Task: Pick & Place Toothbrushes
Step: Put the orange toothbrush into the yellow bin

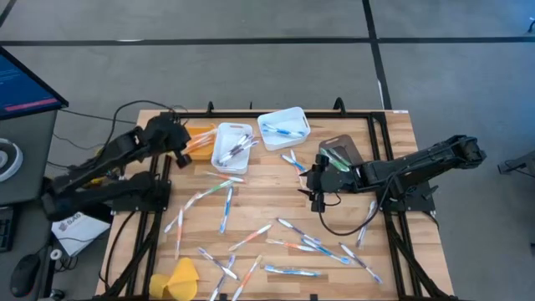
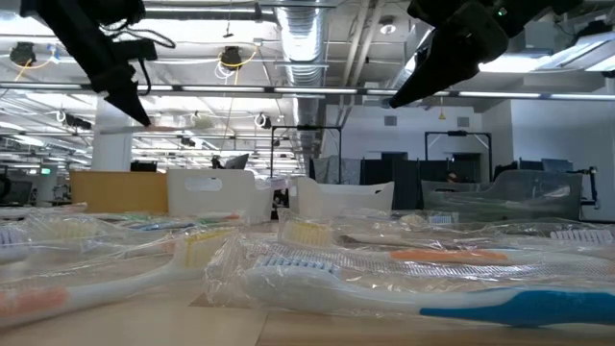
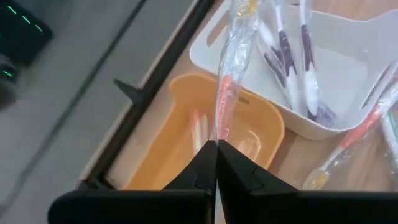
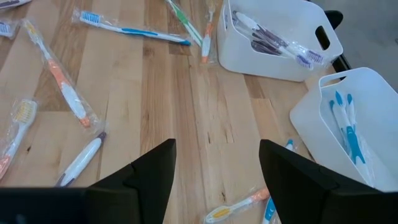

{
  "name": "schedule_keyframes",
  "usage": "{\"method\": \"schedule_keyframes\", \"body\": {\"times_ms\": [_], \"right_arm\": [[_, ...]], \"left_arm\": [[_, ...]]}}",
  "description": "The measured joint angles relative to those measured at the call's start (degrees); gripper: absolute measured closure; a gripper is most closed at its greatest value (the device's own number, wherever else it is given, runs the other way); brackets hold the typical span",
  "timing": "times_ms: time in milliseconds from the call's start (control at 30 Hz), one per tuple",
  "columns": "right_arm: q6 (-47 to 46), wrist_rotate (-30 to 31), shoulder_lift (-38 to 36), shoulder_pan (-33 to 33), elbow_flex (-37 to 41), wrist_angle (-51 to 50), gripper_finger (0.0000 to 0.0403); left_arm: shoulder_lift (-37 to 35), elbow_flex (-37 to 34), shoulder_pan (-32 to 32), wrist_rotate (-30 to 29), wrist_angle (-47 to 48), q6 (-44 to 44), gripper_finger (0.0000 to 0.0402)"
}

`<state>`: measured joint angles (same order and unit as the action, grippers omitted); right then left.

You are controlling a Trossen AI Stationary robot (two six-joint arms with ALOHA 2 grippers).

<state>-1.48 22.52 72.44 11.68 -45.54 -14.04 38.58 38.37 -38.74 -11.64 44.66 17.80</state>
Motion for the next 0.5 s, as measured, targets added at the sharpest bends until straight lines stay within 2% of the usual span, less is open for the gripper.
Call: {"method": "schedule_keyframes", "body": {"times_ms": [67,200,500], "right_arm": [[0.0,0.0,0.0,0.0,0.0,0.0,0.0177],[0.0,0.0,0.0,0.0,0.0,0.0,0.0177],[0.0,0.0,0.0,0.0,0.0,-0.5,0.0177]], "left_arm": [[1.2,0.0,-3.9,3.1,0.0,0.0,0.0401],[3.6,0.0,-10.1,5.8,-0.3,-0.3,0.0401],[10.0,0.0,-15.9,8.5,-1.5,-0.4,0.0401]]}}
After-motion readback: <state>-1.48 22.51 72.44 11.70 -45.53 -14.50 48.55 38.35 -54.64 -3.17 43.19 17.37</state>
